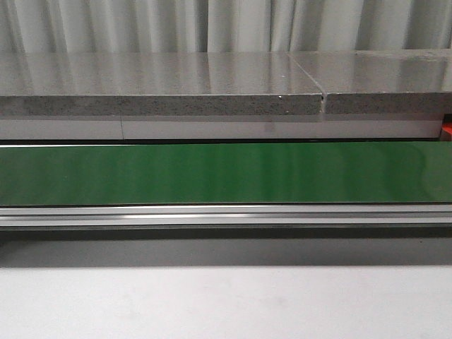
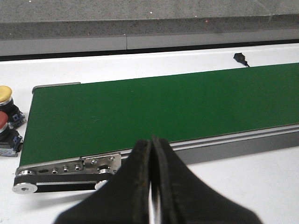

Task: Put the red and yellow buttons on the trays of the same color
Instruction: 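Lower the yellow button into the yellow tray and open the right gripper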

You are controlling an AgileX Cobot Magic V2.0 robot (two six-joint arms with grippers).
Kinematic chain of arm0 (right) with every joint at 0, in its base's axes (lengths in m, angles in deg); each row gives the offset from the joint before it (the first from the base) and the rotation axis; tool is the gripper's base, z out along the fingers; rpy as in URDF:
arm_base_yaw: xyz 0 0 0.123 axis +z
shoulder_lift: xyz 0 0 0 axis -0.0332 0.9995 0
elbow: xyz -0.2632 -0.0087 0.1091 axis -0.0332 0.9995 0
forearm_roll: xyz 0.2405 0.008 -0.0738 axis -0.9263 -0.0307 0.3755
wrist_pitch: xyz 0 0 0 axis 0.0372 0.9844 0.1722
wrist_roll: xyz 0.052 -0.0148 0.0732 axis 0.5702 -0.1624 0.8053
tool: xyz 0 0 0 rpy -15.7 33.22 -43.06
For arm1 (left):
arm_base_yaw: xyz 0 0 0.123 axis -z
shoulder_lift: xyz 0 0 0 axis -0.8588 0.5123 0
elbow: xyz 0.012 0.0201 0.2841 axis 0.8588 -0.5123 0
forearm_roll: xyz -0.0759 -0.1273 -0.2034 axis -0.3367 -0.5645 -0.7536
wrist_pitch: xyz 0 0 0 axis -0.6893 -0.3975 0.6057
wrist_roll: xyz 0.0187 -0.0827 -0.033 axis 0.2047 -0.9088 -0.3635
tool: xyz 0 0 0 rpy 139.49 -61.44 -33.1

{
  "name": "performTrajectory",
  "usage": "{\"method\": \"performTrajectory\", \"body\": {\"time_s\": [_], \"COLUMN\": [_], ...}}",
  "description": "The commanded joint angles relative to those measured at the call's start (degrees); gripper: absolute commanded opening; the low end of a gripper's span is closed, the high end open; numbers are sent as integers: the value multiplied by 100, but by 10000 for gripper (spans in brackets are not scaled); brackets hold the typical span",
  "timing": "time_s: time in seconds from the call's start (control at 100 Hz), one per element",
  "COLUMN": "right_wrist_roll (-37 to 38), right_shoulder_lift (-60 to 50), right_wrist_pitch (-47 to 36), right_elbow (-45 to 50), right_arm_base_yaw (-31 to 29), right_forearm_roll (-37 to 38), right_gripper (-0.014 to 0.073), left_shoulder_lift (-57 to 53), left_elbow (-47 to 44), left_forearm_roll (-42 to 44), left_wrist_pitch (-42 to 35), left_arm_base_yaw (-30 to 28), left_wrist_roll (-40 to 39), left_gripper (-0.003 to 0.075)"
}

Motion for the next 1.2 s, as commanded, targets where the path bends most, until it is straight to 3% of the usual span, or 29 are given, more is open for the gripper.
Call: {"method": "performTrajectory", "body": {"time_s": [0.0,0.17,0.4,0.98,1.09,1.19], "right_wrist_roll": [202,714,1363,1406,1399,1399], "right_shoulder_lift": [-148,-129,278,1624,1624,1624], "right_wrist_pitch": [-312,-597,-1040,-1731,-1763,-1763], "right_elbow": [-47,233,380,380,380,380], "right_arm_base_yaw": [-439,-1082,-1476,-1469,-1462,-1462], "right_forearm_roll": [31,192,559,359,359,345], "right_gripper": [38,38,38,49,139,321], "left_shoulder_lift": [53,53,53,53,53,53], "left_elbow": [143,143,143,143,143,143], "left_forearm_roll": [-50,-50,-50,-50,-50,-50], "left_wrist_pitch": [-420,-420,-420,-420,-420,-420], "left_arm_base_yaw": [42,42,42,42,42,42], "left_wrist_roll": [-60,-60,-60,-60,-60,-60], "left_gripper": [-21,-21,-21,-21,-21,-21]}}
